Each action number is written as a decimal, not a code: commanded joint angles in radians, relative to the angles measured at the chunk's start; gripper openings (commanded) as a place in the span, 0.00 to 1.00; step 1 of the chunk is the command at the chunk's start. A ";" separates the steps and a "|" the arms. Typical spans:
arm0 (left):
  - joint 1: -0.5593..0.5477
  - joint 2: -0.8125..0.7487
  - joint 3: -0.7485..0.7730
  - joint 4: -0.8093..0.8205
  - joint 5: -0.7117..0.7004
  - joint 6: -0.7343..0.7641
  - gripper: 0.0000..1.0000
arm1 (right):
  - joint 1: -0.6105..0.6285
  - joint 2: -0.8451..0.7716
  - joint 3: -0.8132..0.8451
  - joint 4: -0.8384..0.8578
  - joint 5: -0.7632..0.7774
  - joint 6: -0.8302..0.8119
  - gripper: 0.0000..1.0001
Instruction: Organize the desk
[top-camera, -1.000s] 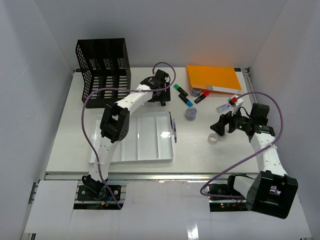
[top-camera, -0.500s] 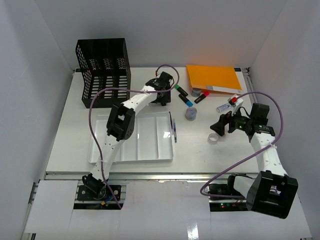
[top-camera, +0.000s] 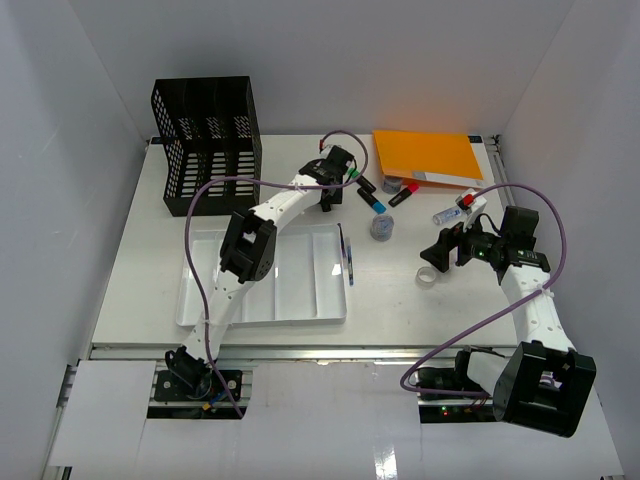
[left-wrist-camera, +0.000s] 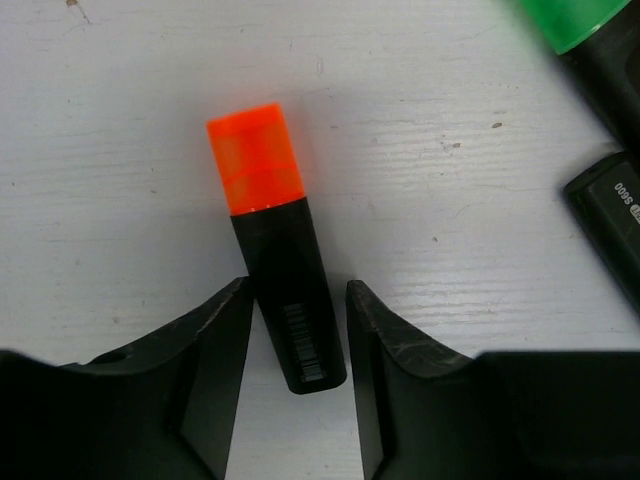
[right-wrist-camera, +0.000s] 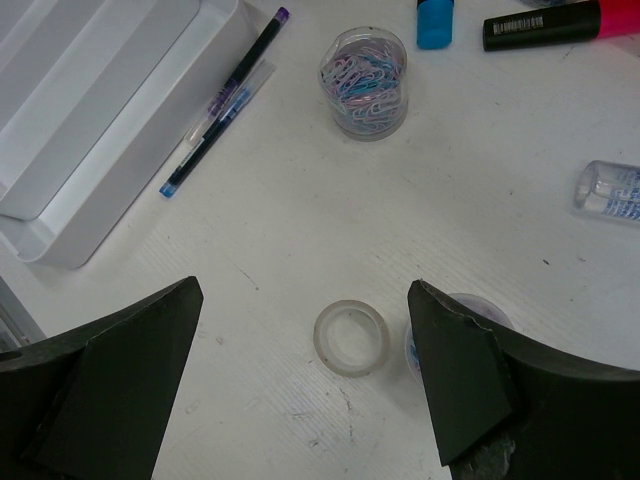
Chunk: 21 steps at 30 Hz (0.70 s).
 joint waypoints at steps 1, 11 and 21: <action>0.002 0.031 -0.003 0.000 -0.025 0.024 0.45 | 0.005 0.001 0.030 -0.002 -0.024 -0.009 0.90; 0.002 -0.029 -0.001 0.071 -0.001 0.023 0.17 | 0.005 0.003 0.029 -0.002 -0.025 -0.009 0.90; 0.014 -0.308 -0.113 0.171 0.025 0.075 0.03 | 0.005 0.003 0.029 -0.003 -0.022 -0.013 0.90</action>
